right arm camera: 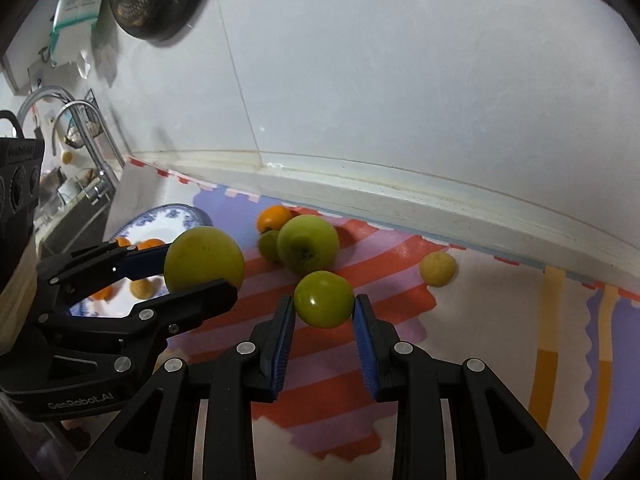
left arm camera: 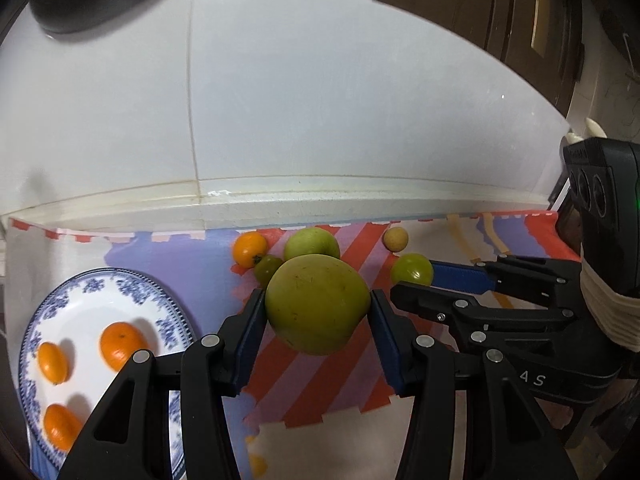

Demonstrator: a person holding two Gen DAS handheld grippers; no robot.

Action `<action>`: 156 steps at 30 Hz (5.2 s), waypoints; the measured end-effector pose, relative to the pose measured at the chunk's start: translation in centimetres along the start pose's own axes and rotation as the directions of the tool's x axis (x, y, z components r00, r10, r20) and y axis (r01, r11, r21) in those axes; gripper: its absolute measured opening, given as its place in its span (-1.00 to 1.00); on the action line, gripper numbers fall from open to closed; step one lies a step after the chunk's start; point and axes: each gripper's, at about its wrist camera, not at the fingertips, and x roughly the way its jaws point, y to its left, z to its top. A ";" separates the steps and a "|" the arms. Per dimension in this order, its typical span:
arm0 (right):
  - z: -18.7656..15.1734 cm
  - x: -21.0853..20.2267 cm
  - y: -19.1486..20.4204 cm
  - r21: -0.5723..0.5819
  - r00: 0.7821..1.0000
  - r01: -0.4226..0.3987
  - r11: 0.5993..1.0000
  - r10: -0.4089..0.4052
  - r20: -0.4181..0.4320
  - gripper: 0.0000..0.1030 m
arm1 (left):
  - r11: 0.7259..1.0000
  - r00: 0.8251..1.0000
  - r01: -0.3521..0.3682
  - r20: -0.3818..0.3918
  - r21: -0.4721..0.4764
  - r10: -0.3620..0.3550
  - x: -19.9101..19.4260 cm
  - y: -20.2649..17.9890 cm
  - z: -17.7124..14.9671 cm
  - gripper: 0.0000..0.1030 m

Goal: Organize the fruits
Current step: 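Grasp the large green pear with the left tool while the right tool grasps a small green fruit, then carry the pear with the left tool while the right tool carries the green fruit over the plate, then open the left tool onto the plate while the right tool releases its green fruit there, then move both open tools back to the fruit pile on the mat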

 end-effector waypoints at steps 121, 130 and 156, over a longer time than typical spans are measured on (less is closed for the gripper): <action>0.6 -10.2 9.1 -0.034 0.965 0.154 0.988 -0.142 0.222 0.34 | 0.970 0.951 -0.242 0.191 -0.031 0.244 -14.4 2.4 -0.5 0.75; 0.2 -11.3 4.7 0.013 0.955 0.207 0.978 -0.205 0.215 0.34 | 0.977 0.962 -0.208 0.187 0.036 0.198 -11.2 -1.1 1.0 0.75; 0.8 -2.8 -5.0 0.123 0.962 0.239 0.963 -0.252 0.106 0.34 | 0.981 0.993 -0.110 0.057 0.160 0.102 3.7 -2.4 4.0 0.68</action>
